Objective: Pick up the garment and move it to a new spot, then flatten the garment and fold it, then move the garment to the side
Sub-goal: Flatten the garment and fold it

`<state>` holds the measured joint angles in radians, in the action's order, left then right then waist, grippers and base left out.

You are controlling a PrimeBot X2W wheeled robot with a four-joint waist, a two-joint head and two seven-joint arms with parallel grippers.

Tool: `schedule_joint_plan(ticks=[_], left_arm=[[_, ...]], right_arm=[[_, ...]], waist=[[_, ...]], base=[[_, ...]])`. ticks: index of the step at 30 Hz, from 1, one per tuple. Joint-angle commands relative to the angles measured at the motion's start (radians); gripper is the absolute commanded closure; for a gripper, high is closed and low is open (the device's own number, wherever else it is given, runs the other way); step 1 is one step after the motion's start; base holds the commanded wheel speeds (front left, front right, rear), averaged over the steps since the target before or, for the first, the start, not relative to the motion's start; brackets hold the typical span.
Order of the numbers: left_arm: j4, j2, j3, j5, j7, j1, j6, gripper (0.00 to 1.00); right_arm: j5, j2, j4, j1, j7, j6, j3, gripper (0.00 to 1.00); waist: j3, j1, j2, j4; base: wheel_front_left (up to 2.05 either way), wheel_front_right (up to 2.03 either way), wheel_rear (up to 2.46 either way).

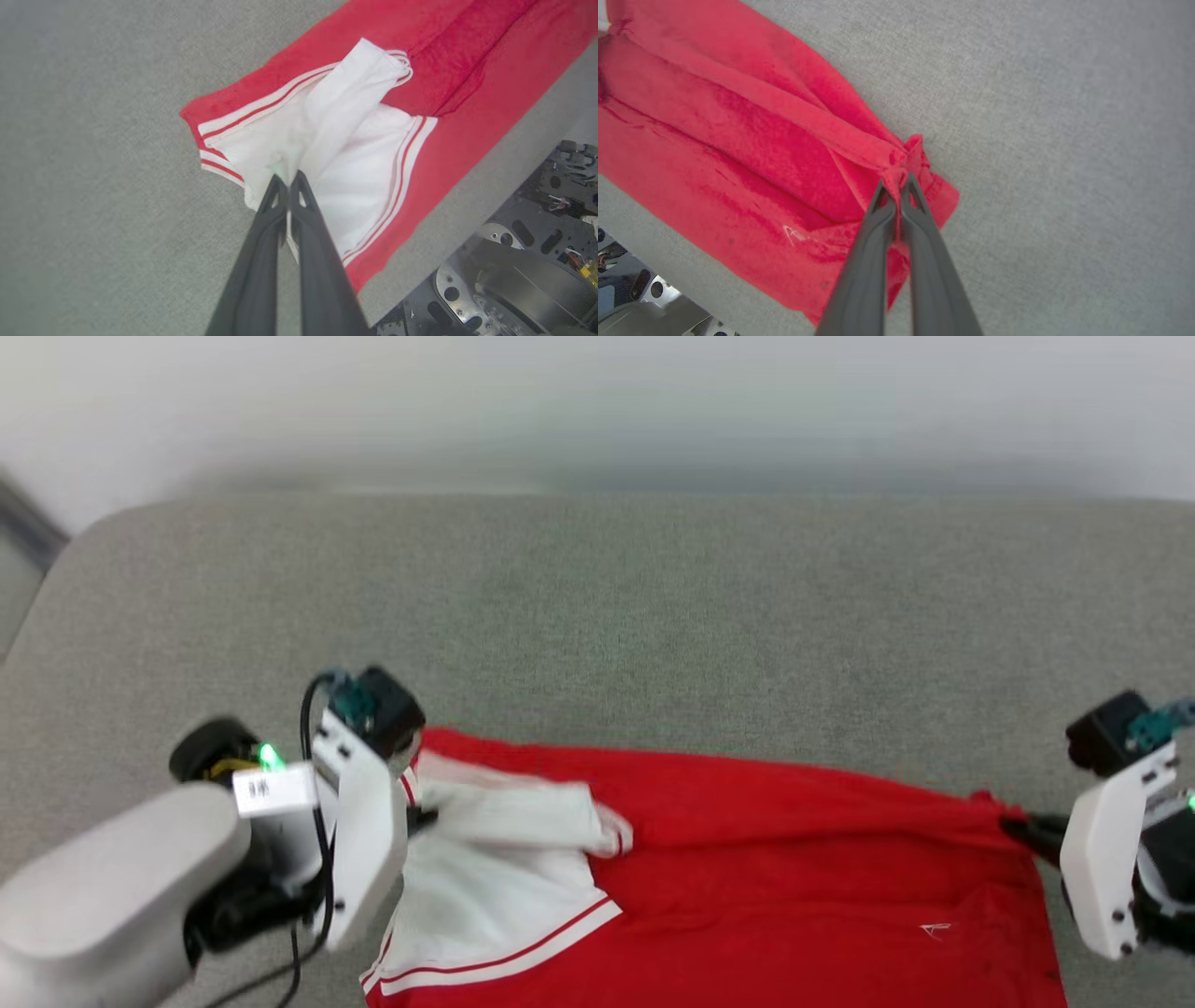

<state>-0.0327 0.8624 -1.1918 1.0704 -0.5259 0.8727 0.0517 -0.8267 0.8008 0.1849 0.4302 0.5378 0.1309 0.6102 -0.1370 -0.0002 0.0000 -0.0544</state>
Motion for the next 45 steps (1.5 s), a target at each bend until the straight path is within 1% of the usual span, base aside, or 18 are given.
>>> schedule_joint_plan(ticks=[1, 5, 9, 13, 17, 18, 19, 20, 21, 24, 27, 31, 34, 38, 39, 40, 44, 45], left_arm=[[0.024, 0.016, -0.009, 0.012, 0.009, -0.045, -0.018, 1.0], [0.068, 0.046, -0.031, 0.042, 0.027, -0.149, -0.057, 1.0], [0.079, 0.058, -0.046, 0.064, 0.056, -0.236, -0.08, 1.0], [0.06, 0.049, -0.047, 0.089, 0.099, -0.299, -0.106, 1.0], [0.009, 0.022, -0.053, 0.091, 0.135, -0.343, -0.11, 1.0], [-0.006, 0.014, -0.053, 0.093, 0.146, -0.35, -0.108, 1.0], [-0.018, 0.01, -0.051, 0.089, 0.158, -0.352, -0.11, 1.0], [-0.029, 0.007, -0.048, 0.078, 0.173, -0.352, -0.115, 0.45], [-0.037, 0.002, -0.044, 0.072, 0.191, -0.354, -0.117, 0.0], [-0.038, -0.005, -0.022, 0.055, 0.257, -0.355, -0.127, 0.0], [-0.022, 0.001, 0.012, 0.034, 0.342, -0.356, -0.155, 0.0], [0.002, 0.005, 0.067, -0.001, 0.479, -0.368, -0.229, 0.0], [0.012, 0.002, 0.105, -0.033, 0.584, -0.384, -0.292, 0.0], [0.019, -0.016, 0.147, -0.06, 0.71, -0.415, -0.365, 0.0], [0.019, -0.016, 0.147, -0.06, 0.71, -0.415, -0.365, 0.0], [0.01, -0.028, 0.169, -0.078, 0.753, -0.428, -0.402, 0.0], [-0.003, -0.072, 0.228, -0.127, 0.787, -0.464, -0.462, 0.0], [-0.003, -0.072, 0.228, -0.127, 0.787, -0.464, -0.462, 0.0]], right_arm=[[-0.008, -0.008, -0.001, -0.045, -0.014, 0.0, -0.002, 1.0], [-0.018, -0.009, 0.001, -0.129, -0.04, 0.0, -0.01, 1.0], [-0.02, -0.014, 0.009, -0.196, -0.057, 0.0, -0.016, 1.0], [-0.002, -0.03, 0.027, -0.233, -0.068, 0.0, -0.012, 1.0], [-0.001, -0.055, 0.06, -0.249, -0.073, 0.0, -0.006, 1.0], [-0.006, -0.064, 0.068, -0.253, -0.078, 0.0, -0.006, 0.97], [-0.009, -0.069, 0.074, -0.253, -0.08, 0.0, -0.007, 0.63], [-0.008, -0.071, 0.076, -0.252, -0.089, 0.0, -0.01, 0.0], [-0.006, -0.071, 0.074, -0.249, -0.1, 0.0, -0.014, 0.0], [-0.007, -0.055, 0.046, -0.243, -0.139, 0.0, -0.034, 0.0], [-0.018, -0.029, 0.003, -0.249, -0.173, 0.0, -0.068, 0.0], [-0.049, 0.001, -0.042, -0.266, -0.195, 0.0, -0.145, 0.0], [-0.071, 0.013, -0.041, -0.278, -0.206, 0.0, -0.22, 0.0], [-0.116, -0.005, -0.002, -0.308, -0.199, 0.0, -0.314, 0.0], [-0.116, -0.005, -0.002, -0.308, -0.199, 0.0, -0.314, 0.0], [-0.14, -0.015, 0.023, -0.323, -0.191, 0.0, -0.354, 0.0], [-0.172, -0.05, 0.061, -0.356, -0.164, 0.0, -0.396, 0.0], [-0.172, -0.05, 0.061, -0.356, -0.164, 0.0, -0.396, 0.0]], waist=[[0.037, 0.0002, 0.0, 0.001], [0.058, 0.0002, 0.0, -0.003], [0.061, 0.0002, 0.0, -0.002], [0.05, 0.0002, 0.0, 0.001], [0.04, 0.0002, 0.0, 0.004], [0.039, 0.0002, 0.0, 0.004], [0.039, 0.0002, 0.0, 0.005], [0.041, 0.0002, 0.0, 0.005], [0.045, 0.0002, 0.0, 0.005], [0.061, 0.0002, 0.0, 0.003], [0.079, 0.0002, 0.0, 0.003], [0.091, 0.0002, 0.0, 0.004], [0.094, 0.0002, 0.0, 0.003], [0.089, 0.0002, 0.0, -0.002], [0.089, 0.0002, 0.0, -0.002], [0.084, 0.0002, 0.0, -0.006], [0.072, 0.0002, 0.0, -0.014], [0.072, 0.0002, 0.0, -0.014]], base=[[0.0, 0.0, 0.0], [0.0, 0.0, 0.0], [0.0, 0.0, 0.0], [0.0, 0.0, 0.0], [0.0, 0.0, 0.0], [0.0, 0.0, 0.0], [0.0, 0.0, 0.0], [0.0, 0.0, 0.0], [0.0, 0.0, 0.0], [0.0, 0.0, 0.0], [0.0, 0.0, 0.0], [0.0, 0.0, 0.0], [0.0, 0.0, 0.0], [0.0, 0.0, 0.0], [0.0, 0.0, 0.0], [0.0, 0.0, 0.0], [0.0, 0.0, 0.0], [0.0, 0.0, 0.0]])
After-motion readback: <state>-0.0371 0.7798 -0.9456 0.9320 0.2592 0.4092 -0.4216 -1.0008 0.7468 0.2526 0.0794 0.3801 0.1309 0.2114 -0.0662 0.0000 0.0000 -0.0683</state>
